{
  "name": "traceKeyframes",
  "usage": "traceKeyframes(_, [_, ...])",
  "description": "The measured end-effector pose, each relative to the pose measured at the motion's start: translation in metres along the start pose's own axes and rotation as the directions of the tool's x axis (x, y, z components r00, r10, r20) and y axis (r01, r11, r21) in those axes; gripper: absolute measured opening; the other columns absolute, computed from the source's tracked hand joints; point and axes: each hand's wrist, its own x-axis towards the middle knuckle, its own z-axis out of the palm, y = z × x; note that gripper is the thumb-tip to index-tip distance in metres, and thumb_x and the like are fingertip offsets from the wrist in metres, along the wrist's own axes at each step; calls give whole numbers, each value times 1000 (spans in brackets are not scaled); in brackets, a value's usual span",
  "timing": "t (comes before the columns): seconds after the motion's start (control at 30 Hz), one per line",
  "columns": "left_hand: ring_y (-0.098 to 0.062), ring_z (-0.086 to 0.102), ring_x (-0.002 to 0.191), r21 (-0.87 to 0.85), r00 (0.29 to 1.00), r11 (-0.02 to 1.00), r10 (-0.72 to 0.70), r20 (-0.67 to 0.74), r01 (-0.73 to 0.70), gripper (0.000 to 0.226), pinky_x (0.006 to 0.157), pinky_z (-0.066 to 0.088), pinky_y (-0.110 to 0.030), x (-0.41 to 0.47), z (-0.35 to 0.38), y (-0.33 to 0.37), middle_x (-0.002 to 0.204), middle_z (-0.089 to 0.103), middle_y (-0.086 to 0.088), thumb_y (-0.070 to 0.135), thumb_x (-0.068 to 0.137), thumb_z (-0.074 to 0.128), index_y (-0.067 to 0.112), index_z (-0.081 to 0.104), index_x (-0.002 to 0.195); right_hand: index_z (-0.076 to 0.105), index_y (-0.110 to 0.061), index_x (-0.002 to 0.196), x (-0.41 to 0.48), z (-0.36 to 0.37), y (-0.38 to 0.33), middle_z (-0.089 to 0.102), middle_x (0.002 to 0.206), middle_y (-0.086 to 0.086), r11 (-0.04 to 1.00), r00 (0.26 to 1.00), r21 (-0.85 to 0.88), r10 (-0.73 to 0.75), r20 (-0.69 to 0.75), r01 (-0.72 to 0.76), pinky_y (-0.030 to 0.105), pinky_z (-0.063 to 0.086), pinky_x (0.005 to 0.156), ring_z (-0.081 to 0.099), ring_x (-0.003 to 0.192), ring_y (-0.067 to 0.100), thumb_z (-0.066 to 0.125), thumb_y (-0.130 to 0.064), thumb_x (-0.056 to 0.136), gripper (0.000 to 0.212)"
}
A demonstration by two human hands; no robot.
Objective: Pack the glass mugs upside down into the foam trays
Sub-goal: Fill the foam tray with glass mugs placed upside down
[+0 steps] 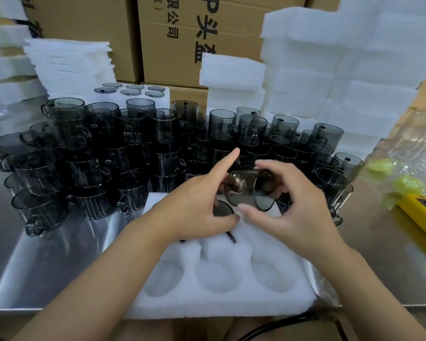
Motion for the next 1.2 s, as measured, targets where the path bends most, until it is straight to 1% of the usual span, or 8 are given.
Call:
traceKeyframes(0.07, [15, 51, 88, 23, 1000, 1000, 8, 22, -9, 101, 75, 39, -4, 1, 1, -2, 117, 55, 24, 27, 76, 73, 46, 4, 148, 59, -31, 112, 3, -8, -3, 60, 94, -25, 996, 991, -33, 78, -106, -82, 3, 39, 73, 55, 82, -10, 76, -51, 66, 53])
traceKeyframes(0.17, [18, 46, 101, 36, 999, 999, 18, 37, -19, 93, 78, 34, -1, 2, 2, -4, 122, 54, 21, 26, 76, 73, 40, 17, 148, 58, -32, 81, 12, -15, -6, 60, 64, -15, 934, 965, -245, 242, -100, -259, 14, 38, 55, 54, 63, -2, 53, -75, 61, 48])
traceKeyframes(0.3, [8, 49, 109, 27, 999, 999, 24, 40, -25, 90, 81, 37, -5, 1, 2, -3, 122, 54, 22, 35, 72, 70, 43, 21, 146, 51, -27, 74, 18, -12, -6, 61, 65, -8, 803, 867, -402, 496, 40, -441, 30, 41, 57, 58, 71, 13, 43, -79, 63, 54])
traceKeyframes(0.57, [8, 50, 107, 78, 998, 997, 22, 54, -26, 79, 82, 34, -4, -2, -1, 1, 117, 53, 25, 31, 74, 75, 40, 35, 142, 41, -19, 75, 24, -4, -15, 51, 73, -4, 683, 864, -649, 498, 77, -335, 28, 29, 49, 51, 70, 20, 36, -85, 63, 67])
traceKeyframes(0.73, [13, 46, 101, 115, 999, 993, 27, 41, -32, 75, 83, 32, -4, -2, -2, 5, 120, 53, 27, 32, 74, 75, 40, 40, 139, 52, -31, 92, 28, -6, -14, 52, 86, -12, 753, 850, -589, 487, 199, -293, 33, 44, 66, 55, 83, 14, 34, -94, 52, 77])
traceKeyframes(0.9, [8, 47, 111, 127, 998, 991, 40, 41, -45, 72, 85, 32, 0, -2, -3, 6, 128, 54, 22, 32, 75, 75, 37, 43, 139, 61, -32, 77, 31, -14, -8, 59, 61, -9, 806, 832, -491, 494, 251, -330, 23, 34, 49, 54, 60, 0, 47, -86, 53, 61])
traceKeyframes(1.1, [5, 51, 106, 82, 997, 995, 51, 50, -55, 67, 82, 32, 0, -3, -2, 6, 120, 57, 19, 24, 75, 75, 34, 47, 135, 61, -21, 75, 32, -10, 3, 62, 59, -2, 810, 797, -422, 541, 269, -408, 16, 34, 31, 55, 32, 10, 54, -71, 75, 50])
traceKeyframes(1.2, [5, 52, 107, 73, 998, 996, 44, 53, -48, 67, 83, 33, -1, -3, -2, 5, 118, 58, 18, 24, 75, 75, 35, 47, 135, 57, -18, 78, 30, -7, 6, 60, 57, 2, 809, 790, -399, 553, 266, -432, 18, 37, 32, 57, 32, 16, 51, -56, 88, 40])
